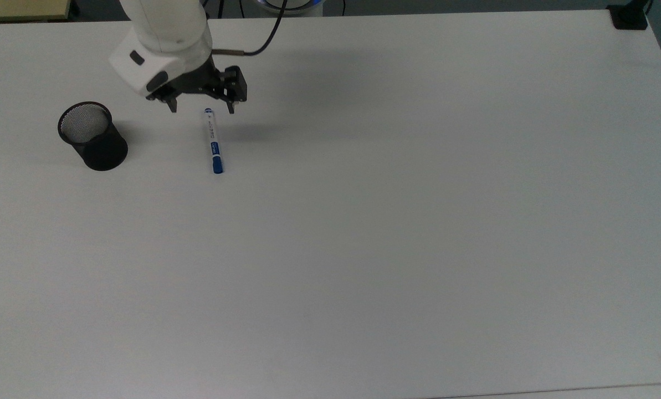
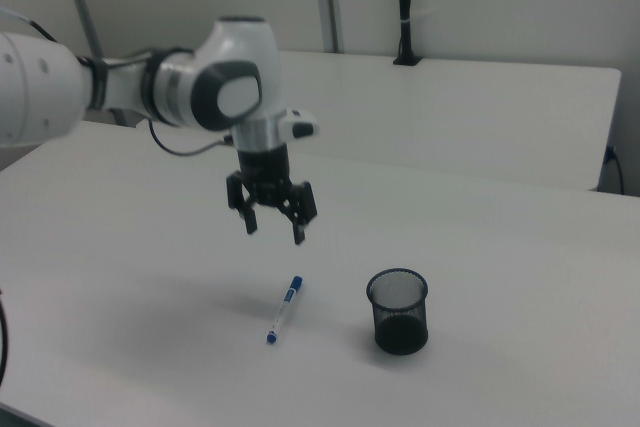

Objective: Insert the marker
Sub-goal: 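Move the open gripper over the blue-capped marker and lower it, then close the gripper on the marker near its blue cap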

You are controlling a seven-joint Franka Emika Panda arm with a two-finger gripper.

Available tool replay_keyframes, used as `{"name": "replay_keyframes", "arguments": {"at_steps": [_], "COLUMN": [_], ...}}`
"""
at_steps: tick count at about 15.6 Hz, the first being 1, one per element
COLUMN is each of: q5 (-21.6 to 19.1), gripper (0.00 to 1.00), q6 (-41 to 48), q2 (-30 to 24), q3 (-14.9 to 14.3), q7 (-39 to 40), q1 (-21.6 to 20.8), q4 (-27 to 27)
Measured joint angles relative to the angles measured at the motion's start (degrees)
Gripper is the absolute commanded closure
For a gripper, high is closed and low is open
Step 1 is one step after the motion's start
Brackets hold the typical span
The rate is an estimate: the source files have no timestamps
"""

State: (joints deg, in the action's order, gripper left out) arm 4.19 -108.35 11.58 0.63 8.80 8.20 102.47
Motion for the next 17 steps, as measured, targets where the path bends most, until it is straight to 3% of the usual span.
{"name": "replay_keyframes", "arguments": {"at_steps": [3,9,17], "q5": [1.0,3.6,3.7], "gripper": [0.14,0.56,0.61], "q6": [-4.6,-7.2,-7.4], "q2": [4.6,9.6,11.2], "q3": [0.0,0.1,0.2], "q7": [0.0,0.0,0.1], "q1": [0.0,-0.2,-0.2], "q4": [1.3,1.4,1.4]}}
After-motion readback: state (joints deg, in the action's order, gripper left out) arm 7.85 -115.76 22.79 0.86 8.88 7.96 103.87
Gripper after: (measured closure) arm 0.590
